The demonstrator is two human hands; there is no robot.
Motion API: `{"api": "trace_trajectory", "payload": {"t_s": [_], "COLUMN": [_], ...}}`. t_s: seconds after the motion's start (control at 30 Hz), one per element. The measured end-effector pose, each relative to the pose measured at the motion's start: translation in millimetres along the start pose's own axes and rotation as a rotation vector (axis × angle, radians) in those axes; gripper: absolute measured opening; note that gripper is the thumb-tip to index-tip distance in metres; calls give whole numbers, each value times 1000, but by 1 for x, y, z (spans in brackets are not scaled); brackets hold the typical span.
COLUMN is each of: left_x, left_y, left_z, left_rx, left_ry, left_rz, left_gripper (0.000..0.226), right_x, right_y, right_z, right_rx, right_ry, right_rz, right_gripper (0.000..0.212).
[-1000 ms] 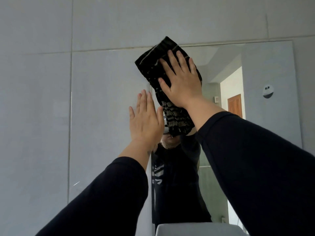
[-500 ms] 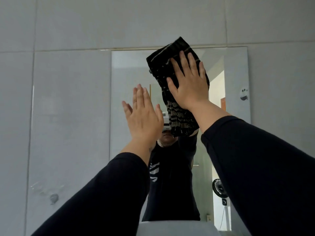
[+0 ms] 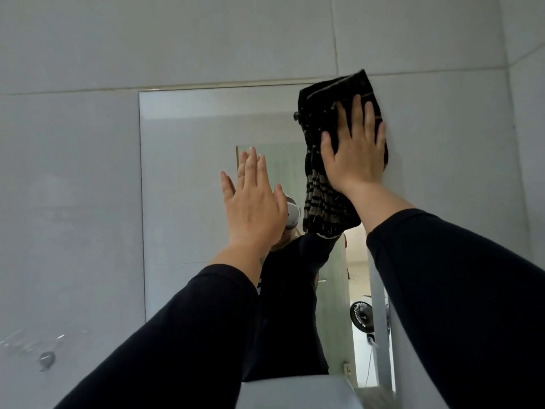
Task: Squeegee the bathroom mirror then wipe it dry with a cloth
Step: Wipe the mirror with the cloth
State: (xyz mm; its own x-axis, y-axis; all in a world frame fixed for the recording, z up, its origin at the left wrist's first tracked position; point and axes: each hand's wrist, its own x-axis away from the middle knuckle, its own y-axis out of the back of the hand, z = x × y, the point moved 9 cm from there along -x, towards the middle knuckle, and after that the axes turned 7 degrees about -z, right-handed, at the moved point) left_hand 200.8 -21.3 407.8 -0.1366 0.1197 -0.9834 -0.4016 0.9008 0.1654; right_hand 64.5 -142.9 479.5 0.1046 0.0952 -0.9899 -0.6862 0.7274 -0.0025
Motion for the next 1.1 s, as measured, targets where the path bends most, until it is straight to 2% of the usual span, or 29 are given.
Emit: {"api": "trace_trajectory", "payload": {"t_s": [0.27,0.43,0.57,0.67,0.77,0.87,1.1], "left_x": [19,22,19,16,16,26,52], "left_y": [2,7,14,22,33,44,39], "left_z": [-3,8,15,46,96,136,194], "left_rx": [64,66,68,-2,-73,-86,-92], "left_ry": [12,-4,-82,-77,13,88,87], "left_rz": [63,116,139,108,119,159,325], "left_gripper": [61,60,61,65,74,78,82], "right_x": [60,75,80,84,89,94,108], "right_y": [-1,-1,-2,-3,-7,-11,-21], "right_z": [-12,10,38,63,96,138,237], "right_rx": [25,15,10,-3,-6,-18,-83], "right_ry": [-39,-38,11,48,118,186,337], "right_rz": [33,38,29,32,53,57,53], "right_gripper": [62,63,61,62,62,62,62]}}
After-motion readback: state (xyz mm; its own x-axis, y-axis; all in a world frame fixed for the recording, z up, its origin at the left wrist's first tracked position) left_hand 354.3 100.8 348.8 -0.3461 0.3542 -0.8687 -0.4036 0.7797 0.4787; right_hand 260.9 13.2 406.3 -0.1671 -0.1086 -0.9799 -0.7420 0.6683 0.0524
